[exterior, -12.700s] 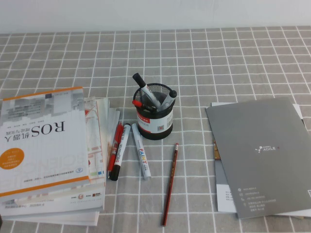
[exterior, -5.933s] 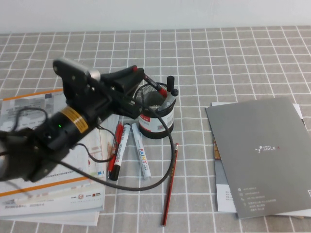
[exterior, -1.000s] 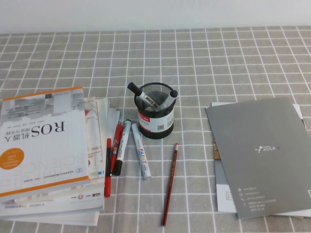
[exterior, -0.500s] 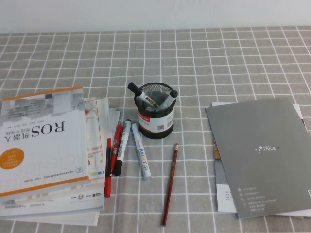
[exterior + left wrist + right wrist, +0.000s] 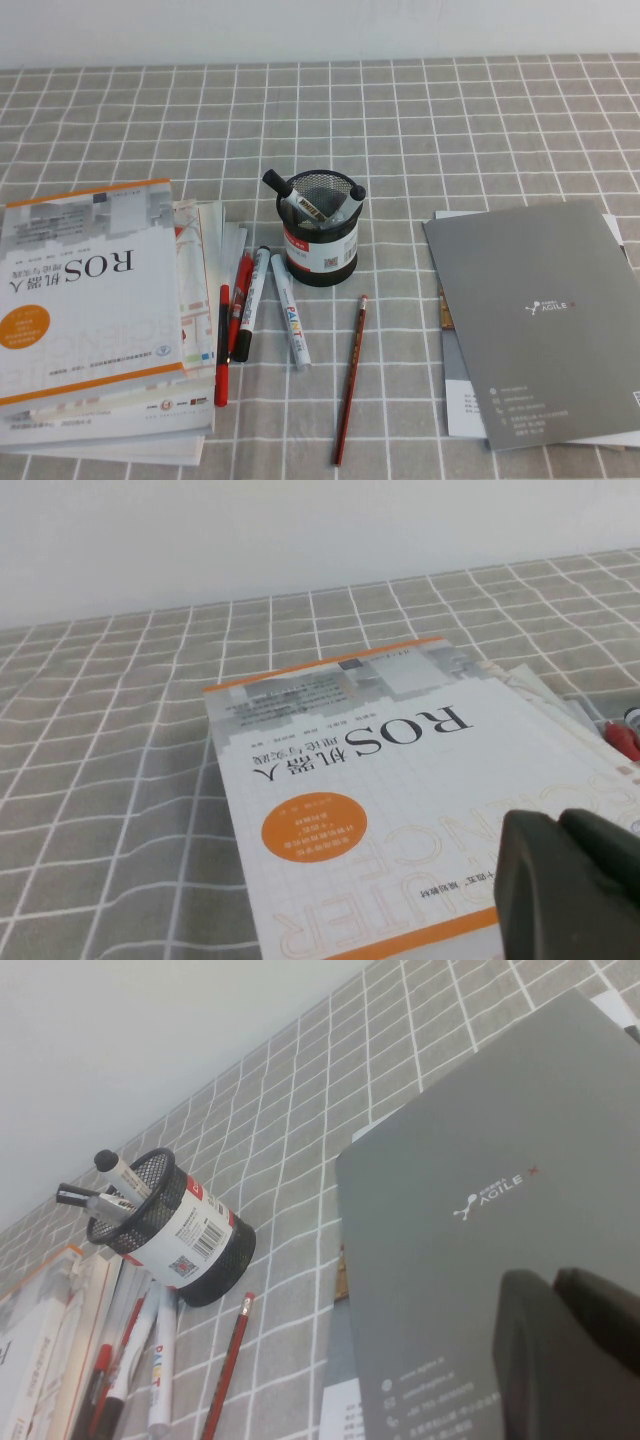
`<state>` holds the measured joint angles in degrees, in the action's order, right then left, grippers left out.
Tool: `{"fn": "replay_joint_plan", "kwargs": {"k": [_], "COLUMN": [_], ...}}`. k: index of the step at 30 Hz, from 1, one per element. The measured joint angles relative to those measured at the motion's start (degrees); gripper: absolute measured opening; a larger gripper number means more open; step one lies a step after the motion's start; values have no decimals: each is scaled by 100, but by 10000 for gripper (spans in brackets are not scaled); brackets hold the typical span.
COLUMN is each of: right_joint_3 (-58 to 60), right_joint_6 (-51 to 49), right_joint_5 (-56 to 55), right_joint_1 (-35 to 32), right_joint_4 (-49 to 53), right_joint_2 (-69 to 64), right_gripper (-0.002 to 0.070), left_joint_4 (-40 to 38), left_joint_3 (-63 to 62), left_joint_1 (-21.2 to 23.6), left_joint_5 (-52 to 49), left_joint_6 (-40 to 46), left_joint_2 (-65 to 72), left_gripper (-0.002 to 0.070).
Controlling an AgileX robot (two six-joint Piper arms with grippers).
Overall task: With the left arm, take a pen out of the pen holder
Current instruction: 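Take a marker out of the pen holder and lay it on the table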
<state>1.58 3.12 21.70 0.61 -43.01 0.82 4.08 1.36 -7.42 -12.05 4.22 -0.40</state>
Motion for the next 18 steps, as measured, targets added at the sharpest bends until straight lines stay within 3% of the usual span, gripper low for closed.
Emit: {"fn": "replay_joint_plan", "kwargs": {"k": [9,18], "right_joint_3": [0,0], "right_joint_6": [0,0], "right_joint_5": [0,0], "right_joint_1": [0,0], "right_joint_4": [0,-9], "right_joint_2": [0,0], "right_gripper": [-13,-13], "left_joint_4": [-604,-875], "left_joint_3": [10,10], "left_joint_1": [0,0], "left_joint_5": [-862,-940], "left_joint_6": [59,59], "left_joint_2": [0,-3], "left_gripper": [-2,-2]}}
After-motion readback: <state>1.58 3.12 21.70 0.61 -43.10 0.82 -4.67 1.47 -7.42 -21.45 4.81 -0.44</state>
